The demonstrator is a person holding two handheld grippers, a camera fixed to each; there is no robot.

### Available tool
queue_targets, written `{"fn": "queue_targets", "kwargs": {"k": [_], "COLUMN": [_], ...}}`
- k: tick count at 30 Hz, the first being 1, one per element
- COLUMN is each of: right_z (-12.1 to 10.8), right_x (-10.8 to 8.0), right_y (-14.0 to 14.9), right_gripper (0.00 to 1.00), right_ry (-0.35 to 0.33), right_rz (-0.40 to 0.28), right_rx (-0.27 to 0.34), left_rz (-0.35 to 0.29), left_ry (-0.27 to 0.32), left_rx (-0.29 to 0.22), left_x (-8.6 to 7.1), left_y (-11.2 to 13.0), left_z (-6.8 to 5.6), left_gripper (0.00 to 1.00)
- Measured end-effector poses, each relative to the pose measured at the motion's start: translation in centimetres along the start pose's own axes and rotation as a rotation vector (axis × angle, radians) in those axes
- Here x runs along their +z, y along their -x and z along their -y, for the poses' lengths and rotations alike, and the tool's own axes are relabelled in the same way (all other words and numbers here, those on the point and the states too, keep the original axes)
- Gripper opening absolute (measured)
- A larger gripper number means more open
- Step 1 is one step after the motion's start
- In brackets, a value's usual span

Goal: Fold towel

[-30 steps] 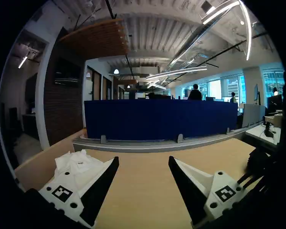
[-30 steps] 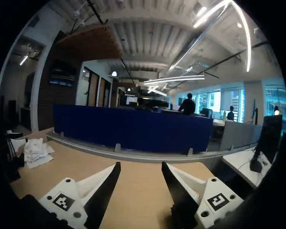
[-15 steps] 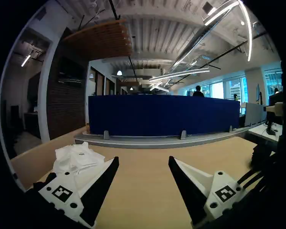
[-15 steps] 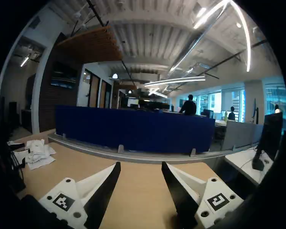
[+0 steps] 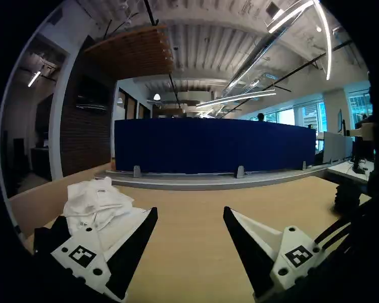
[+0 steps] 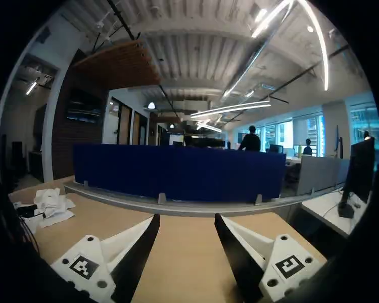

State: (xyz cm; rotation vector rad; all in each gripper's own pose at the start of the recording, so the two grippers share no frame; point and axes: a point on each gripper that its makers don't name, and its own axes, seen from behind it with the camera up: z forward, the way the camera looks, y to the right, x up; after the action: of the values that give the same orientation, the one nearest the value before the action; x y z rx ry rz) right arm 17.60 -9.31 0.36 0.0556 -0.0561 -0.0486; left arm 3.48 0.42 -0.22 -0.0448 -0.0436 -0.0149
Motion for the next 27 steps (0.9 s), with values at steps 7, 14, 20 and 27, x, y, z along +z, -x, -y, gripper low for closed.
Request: {"fn": "queue_targets", "kwargs": {"k": [7,14,20,27], "right_z": [-0.6,-0.9,-1.6,-2.5], "right_x": [0.1,0.2,0.1,-0.1], "right_y": [1.6,2.6,2.7,2.6], "right_gripper": [0.92,0.96,0.98,0.98], "right_ry": [0.004,0.008,0.018,0.032], "right_rz": [0.0,-0.005,-0.015,-0.019], "right_rx": [-0.007,-0.008,-0.012,-0.027], "left_rz": [-0.006,-0.018,-0.023,-0.018], "left_ry": [0.0,-0.002,-0.002,-0.006], "left_rx": [0.01,-0.001,-0.007,-0.013], "left_x": [0.0,0.4,0.7,1.0], "left_y": [1.8,3.1,4.0,5.2], "left_z": [-0.4,-0.3,-0.4,-0.2], "left_gripper": [0.96,0.96,0.96,0.96]}}
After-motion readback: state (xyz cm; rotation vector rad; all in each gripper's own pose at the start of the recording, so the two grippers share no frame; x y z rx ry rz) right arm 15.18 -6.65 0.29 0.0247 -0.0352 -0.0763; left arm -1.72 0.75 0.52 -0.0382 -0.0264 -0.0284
